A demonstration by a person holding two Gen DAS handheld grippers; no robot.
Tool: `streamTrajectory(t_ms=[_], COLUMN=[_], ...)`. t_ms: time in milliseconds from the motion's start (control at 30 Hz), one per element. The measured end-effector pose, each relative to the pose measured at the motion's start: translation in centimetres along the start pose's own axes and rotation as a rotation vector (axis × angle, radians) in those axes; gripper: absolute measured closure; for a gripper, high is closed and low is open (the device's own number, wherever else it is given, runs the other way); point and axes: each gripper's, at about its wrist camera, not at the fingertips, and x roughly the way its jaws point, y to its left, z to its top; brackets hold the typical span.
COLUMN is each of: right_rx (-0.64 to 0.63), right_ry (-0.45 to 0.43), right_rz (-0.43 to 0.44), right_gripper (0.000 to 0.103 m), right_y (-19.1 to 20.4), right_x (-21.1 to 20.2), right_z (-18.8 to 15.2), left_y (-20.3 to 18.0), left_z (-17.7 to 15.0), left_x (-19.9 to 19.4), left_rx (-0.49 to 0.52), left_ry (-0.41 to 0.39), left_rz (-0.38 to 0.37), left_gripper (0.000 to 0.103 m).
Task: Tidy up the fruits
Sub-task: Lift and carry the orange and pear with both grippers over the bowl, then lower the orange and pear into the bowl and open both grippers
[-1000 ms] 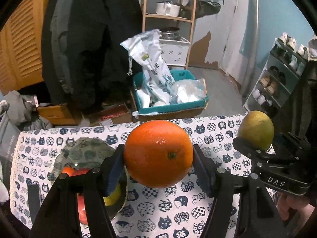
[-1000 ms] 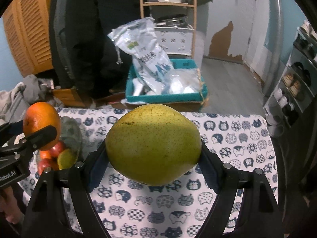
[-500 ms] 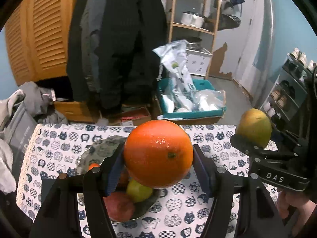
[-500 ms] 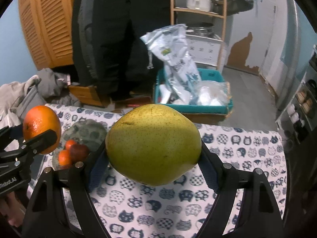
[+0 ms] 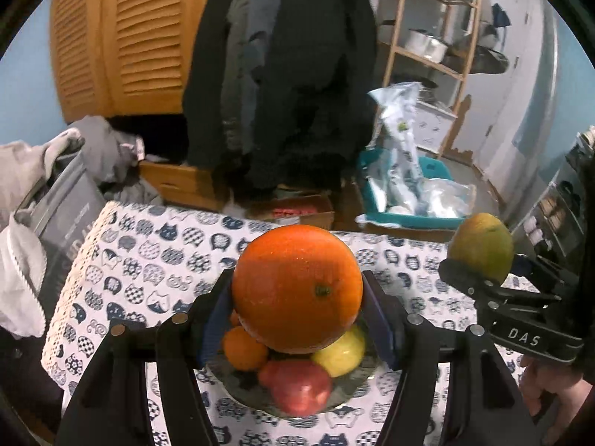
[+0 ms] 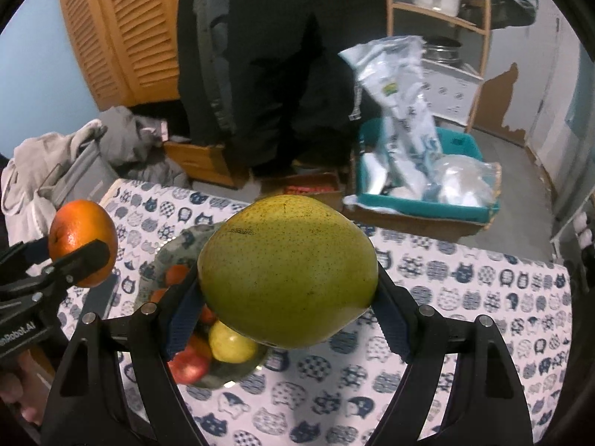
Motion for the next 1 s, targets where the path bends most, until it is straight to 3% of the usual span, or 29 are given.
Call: streamTrajectory(t_ms=[467,1000], right_rx=[-0.032,0.007], right_ry=[0.12,0.248], right_rz=[0.059,0.105], right_gripper=[0.021,0.021], right_y=[4.0,3.2], right_x=[7.4,12.4], right_z=[-0.2,-1.9], left_y=[5.2,5.6], left_z=[-2.1,-3.7], left_x=[5.9,10.0], left_rx=[-0.089,-0.119], left_ry=[0.132,0.232], left_rz=[0.036,0.048], left_gripper=[0.035,0.035])
